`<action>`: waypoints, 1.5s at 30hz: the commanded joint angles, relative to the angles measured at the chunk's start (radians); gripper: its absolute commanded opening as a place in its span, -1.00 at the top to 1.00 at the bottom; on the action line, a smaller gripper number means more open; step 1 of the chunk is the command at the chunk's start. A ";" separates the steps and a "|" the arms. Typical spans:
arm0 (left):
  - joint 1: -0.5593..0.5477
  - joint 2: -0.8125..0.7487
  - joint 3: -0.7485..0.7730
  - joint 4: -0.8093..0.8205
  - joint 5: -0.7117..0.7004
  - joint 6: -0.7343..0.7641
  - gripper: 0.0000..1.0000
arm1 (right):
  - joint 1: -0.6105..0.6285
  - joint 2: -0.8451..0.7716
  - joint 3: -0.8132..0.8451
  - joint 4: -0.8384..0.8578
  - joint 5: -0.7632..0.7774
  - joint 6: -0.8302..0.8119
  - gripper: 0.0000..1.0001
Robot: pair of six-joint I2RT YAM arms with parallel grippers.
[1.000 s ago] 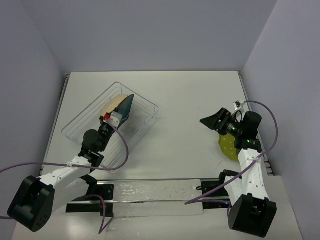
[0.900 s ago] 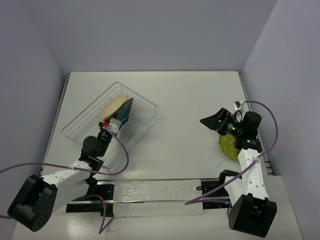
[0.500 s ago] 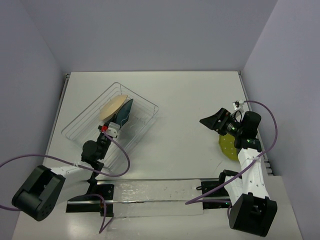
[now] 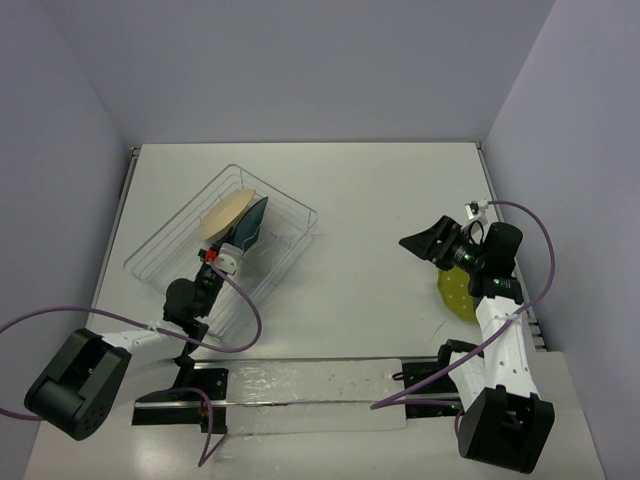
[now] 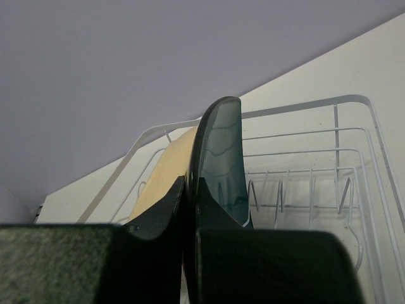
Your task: Load the plates into the dish rack
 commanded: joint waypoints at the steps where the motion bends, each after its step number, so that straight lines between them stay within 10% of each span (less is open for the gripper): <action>1: 0.002 -0.040 0.071 0.570 0.039 -0.030 1.00 | 0.011 -0.011 0.059 0.043 -0.023 -0.018 -0.85; 32: 0.004 0.186 0.203 0.573 0.012 -0.004 1.00 | 0.012 0.005 0.062 0.018 -0.030 -0.031 -0.83; 40: 0.004 0.026 0.090 0.513 -0.017 -0.035 0.95 | 0.018 -0.012 0.064 0.010 -0.013 -0.040 -0.83; 45: 0.004 -0.078 0.107 0.275 -0.055 -0.072 -0.28 | 0.021 0.009 0.067 0.008 -0.018 -0.040 -0.83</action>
